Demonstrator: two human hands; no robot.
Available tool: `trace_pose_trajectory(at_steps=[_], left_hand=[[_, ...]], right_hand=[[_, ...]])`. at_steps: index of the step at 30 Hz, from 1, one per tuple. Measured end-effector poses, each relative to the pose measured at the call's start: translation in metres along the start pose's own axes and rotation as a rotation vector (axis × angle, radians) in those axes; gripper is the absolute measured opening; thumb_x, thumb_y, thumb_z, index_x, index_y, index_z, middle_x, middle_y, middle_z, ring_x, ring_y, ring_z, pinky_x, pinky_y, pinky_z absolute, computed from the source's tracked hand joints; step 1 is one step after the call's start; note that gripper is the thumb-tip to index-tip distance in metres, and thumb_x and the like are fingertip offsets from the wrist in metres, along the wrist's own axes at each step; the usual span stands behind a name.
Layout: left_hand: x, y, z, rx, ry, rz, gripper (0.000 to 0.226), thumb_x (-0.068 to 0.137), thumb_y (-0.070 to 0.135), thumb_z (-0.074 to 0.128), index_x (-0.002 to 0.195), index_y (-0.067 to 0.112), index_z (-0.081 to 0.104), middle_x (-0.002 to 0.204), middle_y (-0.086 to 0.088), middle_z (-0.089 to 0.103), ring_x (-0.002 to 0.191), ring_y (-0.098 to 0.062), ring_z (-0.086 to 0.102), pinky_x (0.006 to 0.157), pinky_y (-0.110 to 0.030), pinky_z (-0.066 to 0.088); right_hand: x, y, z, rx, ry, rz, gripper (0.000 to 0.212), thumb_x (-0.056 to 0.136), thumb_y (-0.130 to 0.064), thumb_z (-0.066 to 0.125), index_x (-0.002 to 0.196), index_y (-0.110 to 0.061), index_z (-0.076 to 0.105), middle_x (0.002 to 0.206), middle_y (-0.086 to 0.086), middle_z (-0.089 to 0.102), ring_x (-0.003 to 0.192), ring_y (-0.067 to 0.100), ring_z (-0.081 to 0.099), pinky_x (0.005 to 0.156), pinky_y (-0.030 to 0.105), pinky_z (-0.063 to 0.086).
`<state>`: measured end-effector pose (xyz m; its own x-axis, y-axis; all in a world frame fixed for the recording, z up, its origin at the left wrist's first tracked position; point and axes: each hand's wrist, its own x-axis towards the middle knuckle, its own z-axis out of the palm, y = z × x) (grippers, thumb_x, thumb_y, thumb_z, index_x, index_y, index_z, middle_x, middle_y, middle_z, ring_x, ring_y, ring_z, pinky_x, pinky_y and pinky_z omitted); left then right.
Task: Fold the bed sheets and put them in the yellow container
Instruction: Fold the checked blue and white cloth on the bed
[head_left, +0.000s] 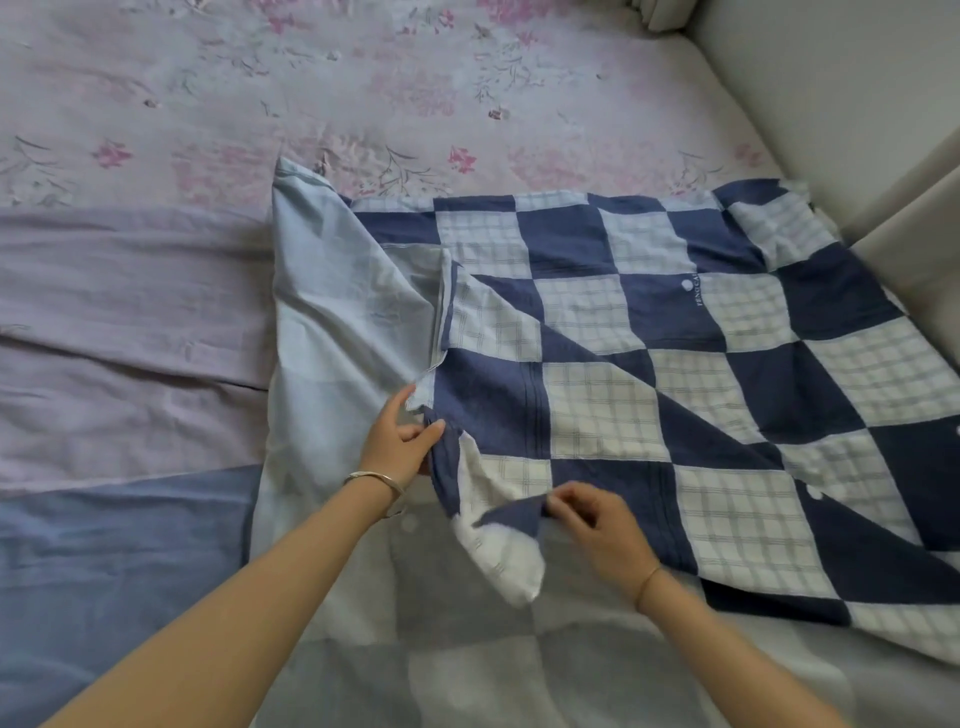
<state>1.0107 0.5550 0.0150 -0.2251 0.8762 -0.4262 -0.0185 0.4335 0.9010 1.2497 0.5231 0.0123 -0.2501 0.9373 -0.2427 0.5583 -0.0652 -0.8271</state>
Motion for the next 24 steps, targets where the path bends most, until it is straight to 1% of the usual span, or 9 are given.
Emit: trace_pose_trajectory(at_steps=[2, 6, 10, 13, 15, 18, 20, 22, 24], left_hand=[[0.008, 0.016, 0.011, -0.012, 0.057, 0.039, 0.048, 0.091, 0.010, 0.059, 0.126, 0.036, 0.038, 0.078, -0.008, 0.067, 0.068, -0.008, 0.060, 0.052, -0.013, 0.050], [0.030, 0.052, 0.055, 0.013, 0.117, 0.102, 0.014, 0.091, 0.015, 0.058, 0.105, 0.012, 0.063, 0.080, -0.004, 0.068, 0.063, -0.003, 0.064, 0.063, -0.022, 0.052], [0.057, 0.101, 0.132, 0.102, 0.114, 0.237, 0.015, 0.088, 0.019, 0.063, 0.102, 0.012, 0.061, 0.091, -0.003, 0.065, 0.087, -0.013, 0.061, 0.071, -0.010, 0.047], [0.078, 0.133, 0.202, 0.237, 0.102, 0.329, 0.031, 0.083, 0.011, 0.067, 0.113, 0.011, 0.057, 0.106, -0.003, 0.058, 0.102, -0.015, 0.055, 0.081, -0.018, 0.042], [0.086, 0.144, 0.234, 0.330, 0.094, 0.374, 0.039, 0.081, 0.008, 0.067, 0.118, 0.010, 0.055, 0.110, 0.000, 0.056, 0.106, -0.014, 0.053, 0.085, -0.020, 0.041], [0.104, 0.154, 0.291, 0.498, 0.100, 0.406, 0.039, 0.078, 0.009, 0.070, 0.114, 0.014, 0.057, 0.107, 0.001, 0.059, 0.099, -0.013, 0.055, 0.083, -0.024, 0.045], [0.117, 0.158, 0.311, 0.549, 0.137, 0.380, 0.021, 0.080, 0.019, 0.071, 0.098, 0.015, 0.062, 0.091, 0.001, 0.063, 0.085, -0.015, 0.059, 0.075, -0.029, 0.049], [0.133, 0.163, 0.328, 0.559, 0.183, 0.327, 0.017, 0.084, 0.031, 0.068, 0.087, 0.015, 0.063, 0.077, 0.001, 0.063, 0.074, -0.017, 0.059, 0.068, -0.028, 0.047], [0.143, 0.168, 0.338, 0.589, 0.228, 0.316, 0.021, 0.087, 0.033, 0.064, 0.081, 0.013, 0.063, 0.070, 0.000, 0.064, 0.069, -0.017, 0.058, 0.062, -0.026, 0.044]], right_hand=[[0.016, -0.012, -0.043, 0.154, 0.094, 0.069, 0.018, 0.092, -0.008, 0.056, 0.080, -0.013, 0.067, 0.070, -0.010, 0.064, 0.065, -0.007, 0.056, 0.065, 0.011, 0.045], [0.053, -0.016, -0.130, 0.356, 0.228, 0.110, 0.019, 0.094, -0.015, 0.053, 0.080, -0.015, 0.066, 0.065, -0.012, 0.066, 0.060, -0.006, 0.058, 0.057, 0.010, 0.047], [0.104, -0.006, -0.215, 0.374, 0.258, 0.062, 0.017, 0.094, -0.015, 0.054, 0.081, -0.016, 0.065, 0.066, -0.013, 0.067, 0.061, -0.006, 0.059, 0.062, 0.009, 0.049], [0.140, 0.015, -0.284, 0.339, 0.303, 0.033, 0.012, 0.094, -0.016, 0.054, 0.088, -0.011, 0.064, 0.072, -0.005, 0.063, 0.057, -0.005, 0.058, 0.056, 0.007, 0.046], [0.158, 0.030, -0.312, 0.334, 0.321, 0.072, 0.014, 0.094, -0.020, 0.055, 0.085, -0.015, 0.065, 0.075, -0.002, 0.061, 0.067, 0.004, 0.058, 0.058, 0.013, 0.046], [0.179, 0.065, -0.355, 0.426, 0.359, 0.189, 0.020, 0.096, -0.021, 0.052, 0.081, -0.019, 0.065, 0.094, 0.010, 0.066, 0.088, 0.021, 0.057, 0.082, 0.038, 0.050], [0.185, 0.082, -0.365, 0.509, 0.329, 0.266, 0.018, 0.097, -0.025, 0.050, 0.091, -0.016, 0.066, 0.098, 0.010, 0.067, 0.084, 0.020, 0.059, 0.078, 0.040, 0.051], [0.186, 0.093, -0.368, 0.675, 0.176, 0.287, 0.018, 0.090, -0.029, 0.056, 0.101, -0.016, 0.063, 0.086, 0.001, 0.067, 0.074, 0.014, 0.058, 0.065, 0.031, 0.048], [0.183, 0.106, -0.363, 0.715, 0.026, 0.281, 0.038, 0.074, -0.025, 0.065, 0.111, -0.020, 0.057, 0.093, -0.003, 0.065, 0.081, 0.012, 0.057, 0.068, 0.026, 0.045]])
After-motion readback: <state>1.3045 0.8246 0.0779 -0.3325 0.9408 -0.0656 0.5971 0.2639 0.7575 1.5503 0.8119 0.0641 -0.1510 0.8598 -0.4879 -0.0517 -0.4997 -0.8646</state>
